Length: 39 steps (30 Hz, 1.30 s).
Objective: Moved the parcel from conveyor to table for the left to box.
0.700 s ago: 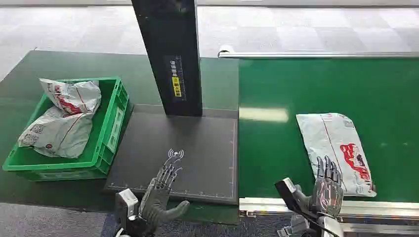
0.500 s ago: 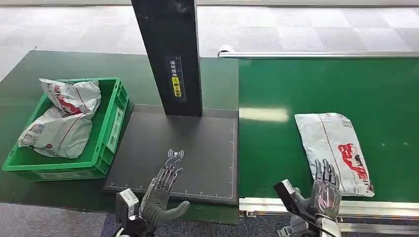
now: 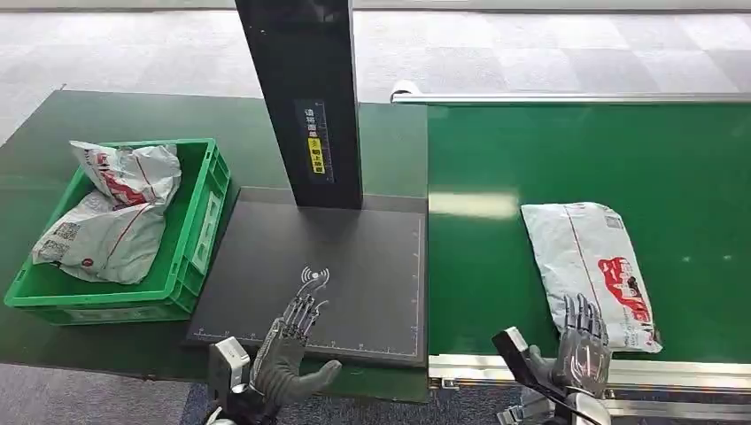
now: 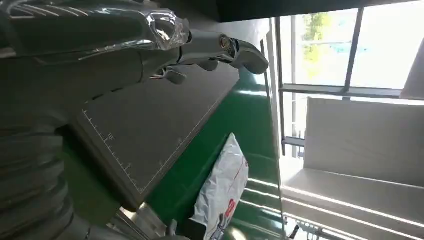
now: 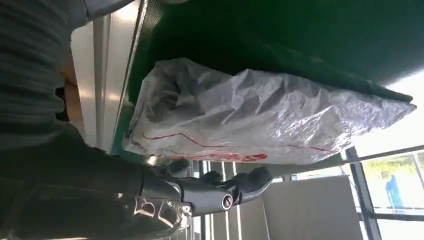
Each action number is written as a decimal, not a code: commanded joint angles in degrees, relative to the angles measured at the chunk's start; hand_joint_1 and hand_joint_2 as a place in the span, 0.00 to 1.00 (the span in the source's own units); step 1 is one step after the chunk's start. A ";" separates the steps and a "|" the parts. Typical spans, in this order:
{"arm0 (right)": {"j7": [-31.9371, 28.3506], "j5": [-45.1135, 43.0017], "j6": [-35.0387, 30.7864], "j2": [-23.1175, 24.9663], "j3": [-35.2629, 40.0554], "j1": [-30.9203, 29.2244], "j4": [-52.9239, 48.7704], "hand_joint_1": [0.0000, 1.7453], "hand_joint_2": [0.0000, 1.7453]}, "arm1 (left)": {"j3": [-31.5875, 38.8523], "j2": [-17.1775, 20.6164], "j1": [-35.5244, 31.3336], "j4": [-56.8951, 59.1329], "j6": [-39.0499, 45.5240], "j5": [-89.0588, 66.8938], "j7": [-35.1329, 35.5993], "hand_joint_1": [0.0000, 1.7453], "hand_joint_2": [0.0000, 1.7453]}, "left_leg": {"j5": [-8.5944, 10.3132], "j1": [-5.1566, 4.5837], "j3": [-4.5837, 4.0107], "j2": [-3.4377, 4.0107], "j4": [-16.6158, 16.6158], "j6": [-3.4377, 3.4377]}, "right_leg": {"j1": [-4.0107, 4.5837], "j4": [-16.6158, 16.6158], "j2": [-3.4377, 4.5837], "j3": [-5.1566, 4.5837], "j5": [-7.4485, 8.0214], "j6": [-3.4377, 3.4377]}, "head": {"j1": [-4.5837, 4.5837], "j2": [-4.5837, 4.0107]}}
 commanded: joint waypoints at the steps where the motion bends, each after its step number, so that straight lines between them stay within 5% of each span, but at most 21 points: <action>1: 0.89 1.12 0.31 -0.90 -2.66 -1.72 4.45 0.00 1.00 | 0.39 0.63 -0.58 3.05 -0.40 -0.12 0.44 0.00 1.00 | 0.02 -0.01 0.07 -0.04 -0.06 0.00 | -0.01 -0.05 0.01 0.07 0.01 -0.01 | 0.00 0.00; 28: 0.66 3.26 1.52 -1.28 -6.07 -2.20 4.57 0.00 1.00 | 0.93 0.05 0.24 1.77 -0.47 -0.41 0.66 0.00 1.00 | 0.04 0.03 0.12 -0.07 -0.11 -0.01 | 0.03 -0.15 0.02 0.15 0.05 -0.03 | 0.00 0.00; 29: 0.54 3.12 1.65 -1.21 -6.08 -2.24 4.70 0.84 1.00 | 0.93 0.06 0.30 1.76 -0.48 -0.42 0.68 0.00 1.00 | 0.02 0.01 0.10 -0.06 -0.07 -0.01 | 0.01 -0.10 0.01 0.13 0.03 -0.02 | 0.00 0.00; 30: -0.05 2.77 1.91 -1.06 -5.99 -2.32 5.01 1.00 1.00 | 0.93 0.14 0.41 1.71 -0.56 -0.41 0.68 0.00 1.00 | 0.01 0.02 0.10 -0.05 -0.07 -0.01 | 0.02 -0.09 0.02 0.12 0.02 -0.03 | 0.00 0.00; 39: -0.19 2.90 2.05 -0.76 -5.69 -2.34 5.04 1.00 1.00 | 1.03 0.21 0.54 1.55 -0.51 -0.44 0.72 0.00 1.00 | 0.02 0.03 0.06 -0.03 -0.05 -0.02 | 0.03 -0.09 0.04 0.09 0.04 -0.03 | 0.00 0.00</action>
